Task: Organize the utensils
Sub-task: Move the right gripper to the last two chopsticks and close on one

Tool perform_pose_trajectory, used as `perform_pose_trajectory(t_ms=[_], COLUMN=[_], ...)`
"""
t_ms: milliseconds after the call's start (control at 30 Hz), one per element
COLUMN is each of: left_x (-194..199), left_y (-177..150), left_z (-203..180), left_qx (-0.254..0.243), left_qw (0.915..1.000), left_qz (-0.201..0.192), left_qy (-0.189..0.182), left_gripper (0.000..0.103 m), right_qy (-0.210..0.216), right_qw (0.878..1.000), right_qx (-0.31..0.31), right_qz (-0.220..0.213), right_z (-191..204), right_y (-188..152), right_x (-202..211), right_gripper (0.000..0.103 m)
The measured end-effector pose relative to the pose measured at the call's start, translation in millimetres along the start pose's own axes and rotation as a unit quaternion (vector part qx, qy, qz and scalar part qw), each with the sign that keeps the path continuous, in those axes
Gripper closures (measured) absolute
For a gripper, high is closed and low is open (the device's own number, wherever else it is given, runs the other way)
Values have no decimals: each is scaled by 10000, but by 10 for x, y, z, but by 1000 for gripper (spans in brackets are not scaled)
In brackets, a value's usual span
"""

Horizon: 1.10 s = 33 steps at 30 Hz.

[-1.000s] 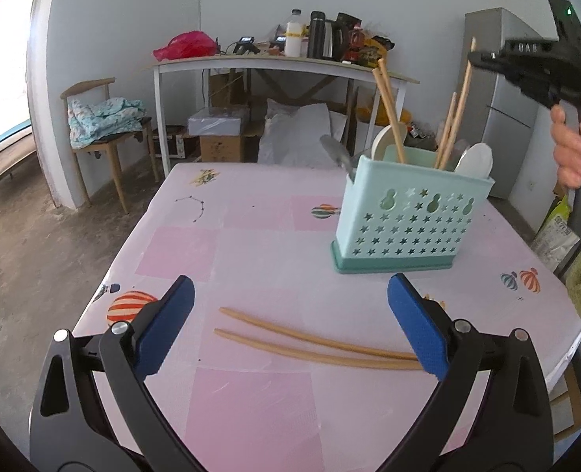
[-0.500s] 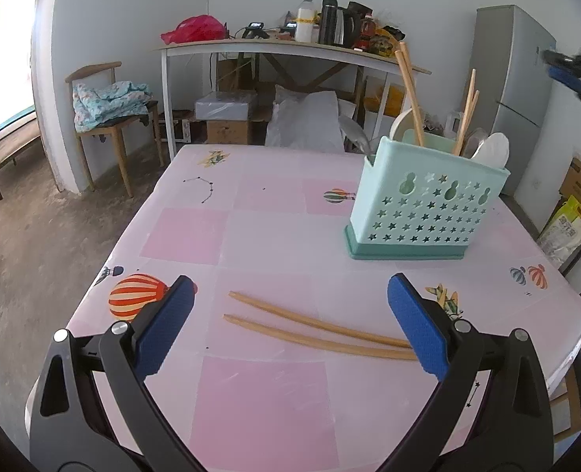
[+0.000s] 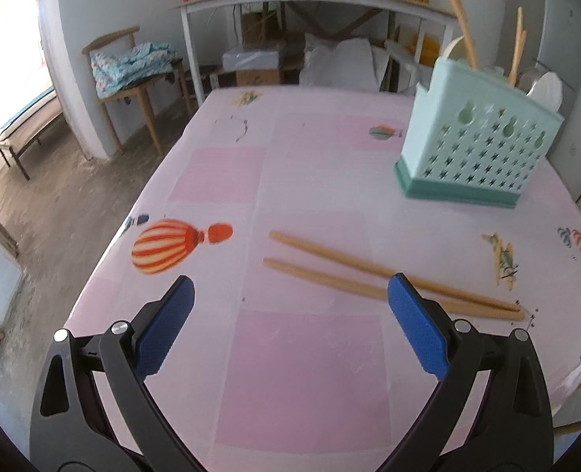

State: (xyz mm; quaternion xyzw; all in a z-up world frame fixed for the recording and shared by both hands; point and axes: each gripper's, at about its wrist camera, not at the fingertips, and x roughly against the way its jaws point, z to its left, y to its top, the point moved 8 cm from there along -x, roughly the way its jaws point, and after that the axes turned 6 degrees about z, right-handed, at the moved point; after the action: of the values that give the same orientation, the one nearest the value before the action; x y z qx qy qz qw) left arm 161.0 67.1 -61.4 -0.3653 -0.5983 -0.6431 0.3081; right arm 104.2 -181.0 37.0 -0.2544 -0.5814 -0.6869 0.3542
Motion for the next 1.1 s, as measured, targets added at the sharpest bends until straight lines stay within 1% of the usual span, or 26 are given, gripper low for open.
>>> perform_pose_trajectory(t_ms=[67,167,200,233,333,433,567,767,800,900,933,967,1000,1067,1100], left_x=[-44,-79,-84,-85,-78,-69,-73,-89,-87,-84,-84,-84,-82,-91,-86], left_y=[-32,-65,-72,-72,-71,-63,-61,-59,-59,-70,-74,-83,-90,-93,-105], left_z=[37,69,81,83,81,69,68,79,81,107,123,134,155,171,168], left_qx=[92,200,220,220,195,175,183,134,141,158,167,174,186,200,199], left_qw=[9999,9995,9994,9994,9994,9994,9993,9994,9993,9993,9993,9993,9993,9995,9996], left_qz=[117,213,232,234,221,212,242,212,215,214,213,213,214,192,184], left_qy=[75,115,140,156,192,212,199,258,260,260,262,265,253,153,119], left_gripper=[8,8,8,8,8,8,8,8,8,8,8,8,8,8,8], right_qy=[-315,-509,-598,-651,-943,-1086,-1071,-1130,-1097,-652,-531,-419,-304,51,248], right_qw=[9990,9972,9964,9961,9937,9913,9899,9851,9853,9887,9892,9893,9890,9870,9860], right_qx=[-44,-54,-12,44,383,688,885,1293,1310,1353,1368,1397,1443,1582,1604], right_qz=[307,554,598,595,459,283,297,90,53,6,32,70,116,275,387], right_z=[-27,-32,-27,-38,9,64,132,173,190,327,376,437,500,667,740], right_y=[-142,-244,-270,-251,-228,-173,-160,-132,-126,-93,-94,-100,-104,-130,-144], right_x=[-162,-283,-303,-312,-261,-203,-165,-179,-190,-267,-313,-366,-418,-557,-637], right_gripper=[34,23,21,17,6,6,6,6,6,6,9,17,21,36,41])
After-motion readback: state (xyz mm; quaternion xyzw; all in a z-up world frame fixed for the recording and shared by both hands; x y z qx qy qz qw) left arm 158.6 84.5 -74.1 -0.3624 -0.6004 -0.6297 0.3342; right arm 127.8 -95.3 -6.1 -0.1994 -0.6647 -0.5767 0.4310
